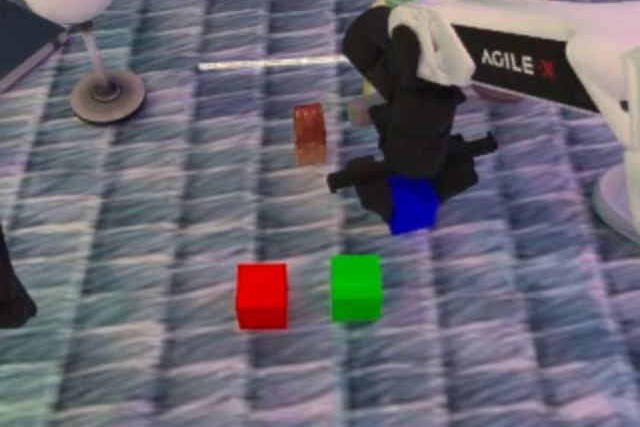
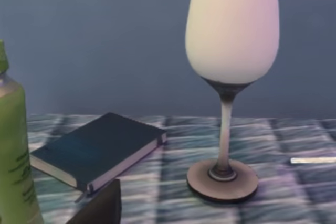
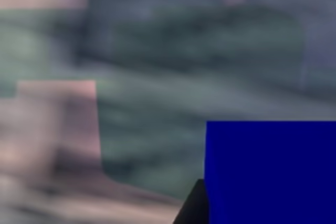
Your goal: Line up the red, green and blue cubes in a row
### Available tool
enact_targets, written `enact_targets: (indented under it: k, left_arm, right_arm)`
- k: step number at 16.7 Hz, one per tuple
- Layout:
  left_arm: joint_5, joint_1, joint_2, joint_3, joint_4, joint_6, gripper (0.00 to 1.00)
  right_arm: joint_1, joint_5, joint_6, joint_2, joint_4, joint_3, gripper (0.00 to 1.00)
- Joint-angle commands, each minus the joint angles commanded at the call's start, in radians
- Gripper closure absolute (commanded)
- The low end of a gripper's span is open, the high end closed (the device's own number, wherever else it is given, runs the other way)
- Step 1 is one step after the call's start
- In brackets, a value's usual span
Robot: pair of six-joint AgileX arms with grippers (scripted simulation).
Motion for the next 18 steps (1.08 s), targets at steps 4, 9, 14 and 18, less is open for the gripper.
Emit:
enact_targets:
  k: [4,9,14,18]
  left_arm:
    - [0.000,0.000,0.000,0.000,0.000,0.000,0.00]
    - [0.000,0.000,0.000,0.000,0.000,0.000,0.00]
    - [0.000,0.000,0.000,0.000,0.000,0.000,0.00]
    - [0.000,0.000,0.000,0.000,0.000,0.000,0.00]
  right_arm:
    - [-0.003,0.002,0.001,-0.009,-0.019,0.017,1.00]
    - [0.003,0.002,0.001,-0.046,-0.184,0.134,1.00]
    - [0.006,0.001,-0.001,-0.065,-0.235,0.176,1.00]
    - [0.006,0.001,0.025,-0.096,-0.218,0.135,1.00]
